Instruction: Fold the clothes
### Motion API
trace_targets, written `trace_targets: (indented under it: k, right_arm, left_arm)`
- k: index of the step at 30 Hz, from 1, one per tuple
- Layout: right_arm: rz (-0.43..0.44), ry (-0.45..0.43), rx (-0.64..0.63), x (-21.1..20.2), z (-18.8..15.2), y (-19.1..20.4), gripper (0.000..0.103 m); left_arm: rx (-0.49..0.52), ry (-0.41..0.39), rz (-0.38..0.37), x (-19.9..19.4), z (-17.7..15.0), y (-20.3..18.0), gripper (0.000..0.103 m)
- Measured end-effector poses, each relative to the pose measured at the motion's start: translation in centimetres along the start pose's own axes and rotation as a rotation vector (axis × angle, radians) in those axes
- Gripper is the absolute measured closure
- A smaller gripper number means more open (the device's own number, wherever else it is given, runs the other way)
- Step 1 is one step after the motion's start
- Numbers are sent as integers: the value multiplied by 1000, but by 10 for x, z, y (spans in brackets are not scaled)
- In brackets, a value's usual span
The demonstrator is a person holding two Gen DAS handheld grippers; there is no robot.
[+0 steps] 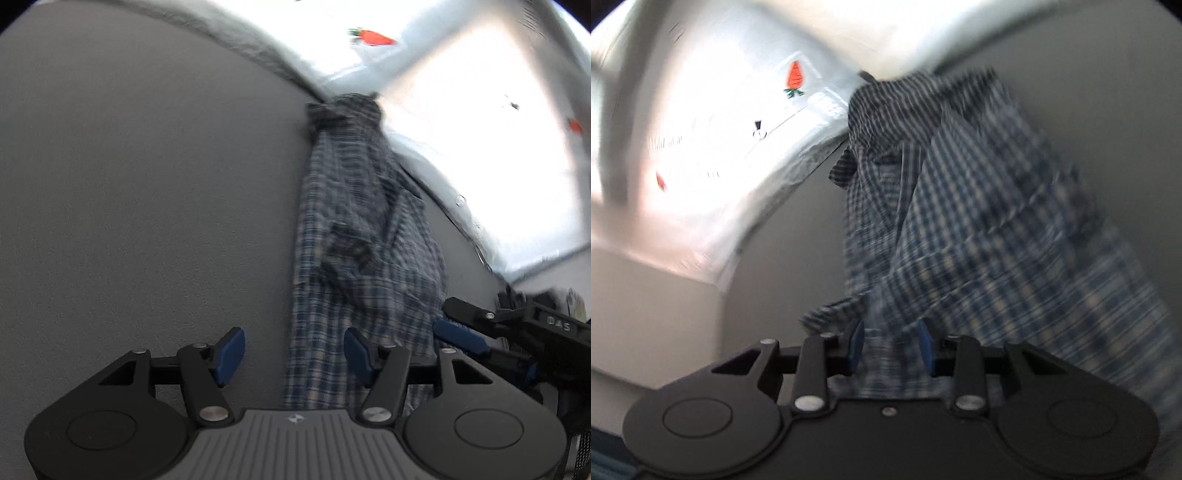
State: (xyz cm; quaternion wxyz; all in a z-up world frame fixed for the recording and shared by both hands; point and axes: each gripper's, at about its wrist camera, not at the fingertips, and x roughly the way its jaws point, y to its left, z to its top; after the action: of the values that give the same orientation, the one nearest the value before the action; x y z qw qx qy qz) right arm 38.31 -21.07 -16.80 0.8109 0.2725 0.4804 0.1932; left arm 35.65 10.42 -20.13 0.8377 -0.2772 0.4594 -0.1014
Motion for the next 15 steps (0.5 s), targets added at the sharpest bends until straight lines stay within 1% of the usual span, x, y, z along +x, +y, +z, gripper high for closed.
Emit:
trace_targets:
  k: [2,4,6,8,9,10,11,12,13,15]
  right_arm:
    - [-29,-8,-103,-12,-8,5,76]
    - [-30,-2,-183,-18,-14,10,77]
    - [-21,9,-233,-13,-17,15,76]
    - [-33,8,-289,-3,-20,20,77]
    - [-44,4,-321,1,-22,23,87]
    - [-60,-3,-354,5,-24,25,97]
    - [-85,-17,-390,8,-26,28,102]
    - [-110,-31,-426,10,-27,30,102]
    - [-127,-42,-445,12,-27,32,102]
    - [-137,-55,-420,14,-23,29,101]
  left_arm:
    - [20,-15,-26,-5,1,-8,43]
    - [27,-30,-62,-7,2,-14,43]
    - [45,-33,-80,-3,2,-21,43]
    - [91,-33,-81,9,3,-30,43]
    - [111,-38,-78,16,4,-34,47]
    - [128,-42,-75,24,4,-37,66]
    - [134,-40,-63,31,6,-39,81]
    - [136,-35,-46,38,7,-41,101]
    - [141,-37,-37,43,8,-42,101]
    - [158,-64,-16,46,9,-43,101]
